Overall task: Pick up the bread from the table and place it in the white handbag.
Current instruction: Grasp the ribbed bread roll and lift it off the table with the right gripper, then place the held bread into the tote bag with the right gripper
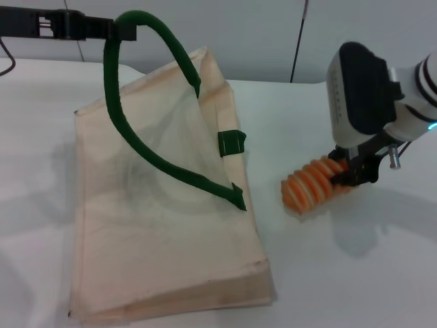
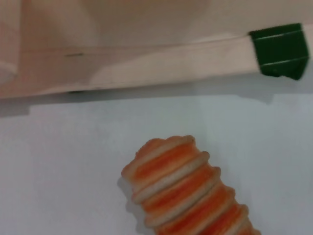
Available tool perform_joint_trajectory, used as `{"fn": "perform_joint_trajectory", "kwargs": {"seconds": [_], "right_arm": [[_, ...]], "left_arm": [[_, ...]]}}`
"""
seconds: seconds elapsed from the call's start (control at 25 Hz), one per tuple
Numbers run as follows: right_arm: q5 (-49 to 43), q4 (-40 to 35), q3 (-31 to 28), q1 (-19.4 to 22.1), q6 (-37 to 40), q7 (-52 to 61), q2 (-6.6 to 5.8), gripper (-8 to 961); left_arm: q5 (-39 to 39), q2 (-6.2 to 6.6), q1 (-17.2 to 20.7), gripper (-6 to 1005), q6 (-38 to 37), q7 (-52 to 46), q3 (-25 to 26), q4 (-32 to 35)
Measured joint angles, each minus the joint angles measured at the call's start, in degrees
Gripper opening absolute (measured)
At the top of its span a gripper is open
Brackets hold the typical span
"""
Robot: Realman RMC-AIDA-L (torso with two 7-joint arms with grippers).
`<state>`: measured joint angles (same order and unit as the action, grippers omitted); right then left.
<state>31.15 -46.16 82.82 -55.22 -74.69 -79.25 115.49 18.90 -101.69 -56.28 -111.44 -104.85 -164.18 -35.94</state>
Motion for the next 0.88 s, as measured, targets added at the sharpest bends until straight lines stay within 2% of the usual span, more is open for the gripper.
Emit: {"fn": "perform_joint_trajectory", "kwargs": {"seconds": [0.32,0.56,0.68,0.88], "right_arm": [[-3.40,-1.02,-8.45,-0.11,2.06,-0.20,-0.30,371],[-3.41,-3.58,-12.48,-0.15,1.65,-0.76,-0.42,334],[-3.09,-4.43,-14.55,-0.16,-0.47,-1.50,-0.47,311],[-0.35,-5.73,-16.53,-0.94,-7.14,-3.27,0.19,264]], "left_arm": [[-0.10,0.00,-0.21,140,0.55,0.02,0.00,0.00],[-0.12,0.00,-0.27,140,0.63,0.04,0.00,0.00],[-0.18,0.00,-0.29,140,0.71,0.13,0.00,0.00],[-0.19,0.00,-0.66,140,1.18,0.03,0.00,0.00]]}}
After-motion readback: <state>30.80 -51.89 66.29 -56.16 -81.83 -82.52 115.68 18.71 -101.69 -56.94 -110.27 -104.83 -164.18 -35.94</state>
